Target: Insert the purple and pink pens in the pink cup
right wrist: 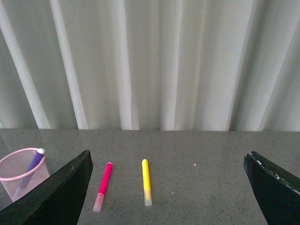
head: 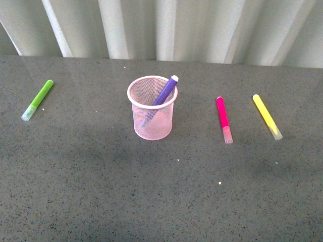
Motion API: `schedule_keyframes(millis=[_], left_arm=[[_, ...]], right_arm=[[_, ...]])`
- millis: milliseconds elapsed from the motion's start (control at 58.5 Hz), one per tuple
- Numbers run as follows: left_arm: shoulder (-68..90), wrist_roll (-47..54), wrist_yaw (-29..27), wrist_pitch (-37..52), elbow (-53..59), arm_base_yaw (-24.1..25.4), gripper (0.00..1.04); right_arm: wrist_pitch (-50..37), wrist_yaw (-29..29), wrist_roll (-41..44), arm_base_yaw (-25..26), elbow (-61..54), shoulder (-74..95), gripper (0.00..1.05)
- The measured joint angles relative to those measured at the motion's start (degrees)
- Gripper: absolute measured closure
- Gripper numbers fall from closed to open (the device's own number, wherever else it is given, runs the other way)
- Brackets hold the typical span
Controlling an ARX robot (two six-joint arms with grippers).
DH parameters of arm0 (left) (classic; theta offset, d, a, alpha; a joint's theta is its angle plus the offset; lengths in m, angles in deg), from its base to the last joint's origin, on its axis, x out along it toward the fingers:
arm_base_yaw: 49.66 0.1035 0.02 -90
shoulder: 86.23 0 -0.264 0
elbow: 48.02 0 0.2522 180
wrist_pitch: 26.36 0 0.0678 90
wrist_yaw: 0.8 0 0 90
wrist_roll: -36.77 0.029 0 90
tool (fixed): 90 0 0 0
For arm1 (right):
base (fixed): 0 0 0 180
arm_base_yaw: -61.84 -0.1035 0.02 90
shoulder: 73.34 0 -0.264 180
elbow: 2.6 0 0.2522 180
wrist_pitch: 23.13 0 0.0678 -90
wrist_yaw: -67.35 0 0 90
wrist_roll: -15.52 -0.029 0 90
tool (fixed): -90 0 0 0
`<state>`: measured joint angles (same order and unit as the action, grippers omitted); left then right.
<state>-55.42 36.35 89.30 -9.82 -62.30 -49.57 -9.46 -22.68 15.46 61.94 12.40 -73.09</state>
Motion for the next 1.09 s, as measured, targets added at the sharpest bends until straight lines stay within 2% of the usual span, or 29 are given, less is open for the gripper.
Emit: schedule_keyframes(millis=[428, 941, 1026, 1095], left_arm=[[-12.66, 0.0, -0.09, -11.96, 0.0, 0.0, 1.01], [-21.09, 0.0, -0.09, -20.37, 0.0, 0.0, 1.01], [-27.76, 0.0, -0.07, -29.05, -0.02, 0.0, 1.01], [-30.16, 0.0, -0.09, -29.94, -0.02, 0.0, 1.01]], right_arm=[[0.0, -0.02, 0.0, 0.0, 0.0, 0.0, 0.07], [0.0, -0.02, 0.0, 0.0, 0.0, 0.0, 0.07], [0.0, 0.0, 0.0, 0.0, 0.0, 0.0, 0.07], [0.0, 0.0, 0.0, 0.0, 0.0, 0.0, 0.07]])
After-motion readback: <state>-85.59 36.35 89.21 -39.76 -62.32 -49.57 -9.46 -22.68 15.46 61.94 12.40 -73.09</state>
